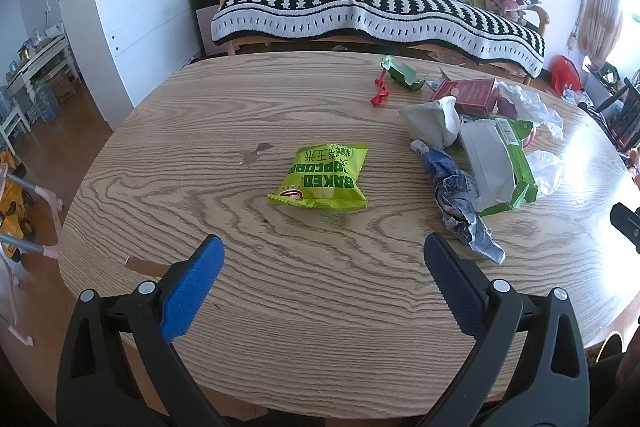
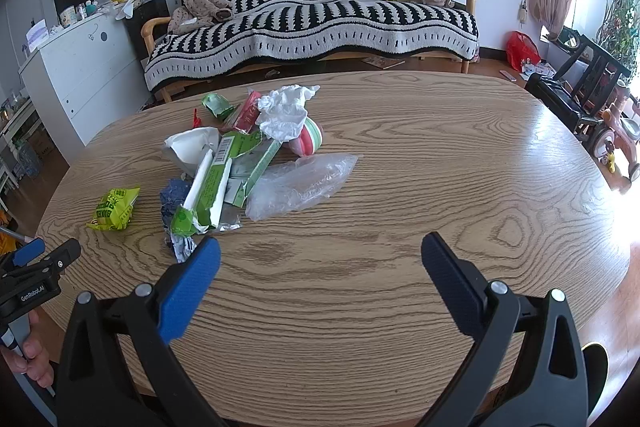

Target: Collect trash

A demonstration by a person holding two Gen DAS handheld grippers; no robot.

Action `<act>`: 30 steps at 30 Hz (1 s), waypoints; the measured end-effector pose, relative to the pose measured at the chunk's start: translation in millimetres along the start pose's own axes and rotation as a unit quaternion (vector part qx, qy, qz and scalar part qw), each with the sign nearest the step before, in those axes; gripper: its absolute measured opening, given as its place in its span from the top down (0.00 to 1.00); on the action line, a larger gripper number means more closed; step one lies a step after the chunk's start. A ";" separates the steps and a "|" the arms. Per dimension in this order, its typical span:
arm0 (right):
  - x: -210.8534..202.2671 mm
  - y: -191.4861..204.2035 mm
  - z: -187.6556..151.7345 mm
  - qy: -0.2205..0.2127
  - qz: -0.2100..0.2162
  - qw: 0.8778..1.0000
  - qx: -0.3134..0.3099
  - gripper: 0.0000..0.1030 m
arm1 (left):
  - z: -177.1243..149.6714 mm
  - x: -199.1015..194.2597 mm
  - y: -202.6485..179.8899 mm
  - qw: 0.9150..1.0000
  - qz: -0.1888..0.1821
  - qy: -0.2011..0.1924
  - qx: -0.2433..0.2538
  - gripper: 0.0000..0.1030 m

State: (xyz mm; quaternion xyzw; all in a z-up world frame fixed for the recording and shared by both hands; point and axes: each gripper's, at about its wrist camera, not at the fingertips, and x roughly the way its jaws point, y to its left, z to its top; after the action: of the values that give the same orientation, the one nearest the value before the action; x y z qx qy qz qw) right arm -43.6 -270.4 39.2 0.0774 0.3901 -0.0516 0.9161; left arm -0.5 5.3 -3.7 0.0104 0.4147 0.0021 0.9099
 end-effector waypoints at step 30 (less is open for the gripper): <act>100.5 101.6 29.8 0.099 0.057 0.991 -0.069 0.39 | 49.3 108.2 0.2 0.996 -0.004 0.077 0.050 0.18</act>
State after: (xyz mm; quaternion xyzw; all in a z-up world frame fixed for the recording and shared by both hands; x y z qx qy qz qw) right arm 62.6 -179.4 -2.8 0.0414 0.4765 0.0358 0.8774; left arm 107.7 6.1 -53.0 0.0536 0.4833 -0.0216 0.8735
